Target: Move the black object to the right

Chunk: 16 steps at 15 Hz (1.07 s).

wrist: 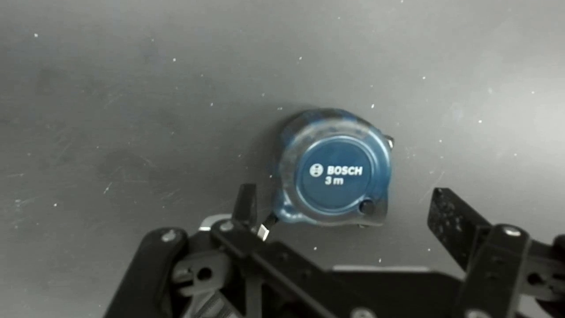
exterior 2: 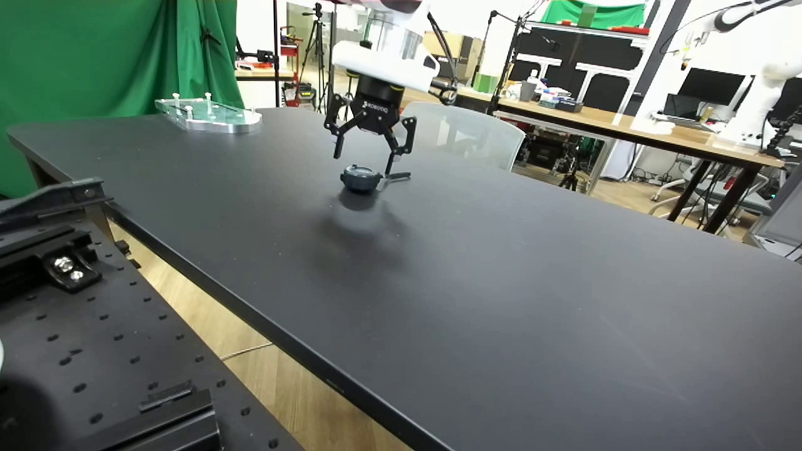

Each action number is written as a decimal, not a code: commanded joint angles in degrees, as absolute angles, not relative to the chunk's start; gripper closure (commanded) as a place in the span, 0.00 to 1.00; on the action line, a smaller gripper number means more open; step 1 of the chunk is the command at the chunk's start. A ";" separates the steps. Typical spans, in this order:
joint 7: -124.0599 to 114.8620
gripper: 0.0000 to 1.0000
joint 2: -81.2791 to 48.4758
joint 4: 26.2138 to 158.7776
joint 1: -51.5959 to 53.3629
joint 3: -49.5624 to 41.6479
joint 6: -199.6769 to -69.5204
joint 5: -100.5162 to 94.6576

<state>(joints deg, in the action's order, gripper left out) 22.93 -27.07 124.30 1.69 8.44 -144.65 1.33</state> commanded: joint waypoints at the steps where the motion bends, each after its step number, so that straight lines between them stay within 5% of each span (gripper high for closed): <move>1: 20.51 0.00 -28.06 122.67 2.00 8.04 -143.63 -0.32; 8: 19.95 0.00 -28.86 122.52 2.03 7.69 -143.29 -1.26; 9: 19.90 0.21 -28.88 122.54 1.95 7.77 -143.36 -1.14; 14: 19.43 0.55 -28.26 122.91 2.30 7.69 -143.58 -1.39; 16: 19.20 0.56 -27.69 123.36 2.49 7.70 -143.73 -1.50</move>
<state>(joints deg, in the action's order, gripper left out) 22.02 -28.38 123.79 1.90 7.99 -144.47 -0.14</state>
